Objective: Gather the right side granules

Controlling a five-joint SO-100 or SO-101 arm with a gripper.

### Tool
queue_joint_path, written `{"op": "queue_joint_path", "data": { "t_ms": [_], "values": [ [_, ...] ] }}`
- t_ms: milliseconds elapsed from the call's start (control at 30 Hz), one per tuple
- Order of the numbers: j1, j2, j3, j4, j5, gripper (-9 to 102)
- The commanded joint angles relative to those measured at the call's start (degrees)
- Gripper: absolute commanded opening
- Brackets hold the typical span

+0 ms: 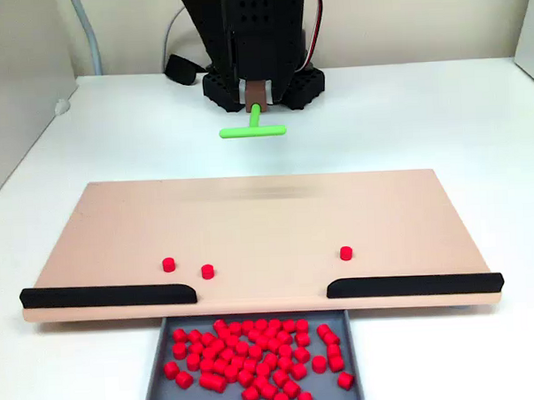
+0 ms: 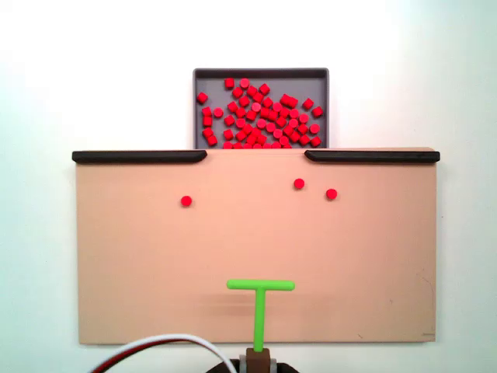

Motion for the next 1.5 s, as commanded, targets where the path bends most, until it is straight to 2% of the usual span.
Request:
{"op": "queue_joint_path", "data": {
  "t_ms": [0,800,1467],
  "values": [
    [2.55,1.85,-0.62,-0.09,-1.05,0],
    [1.14,2.11,-0.7,-0.09,-1.58,0],
    [-1.14,0.35,-1.32,-0.09,2.2,0]
  ]
}}
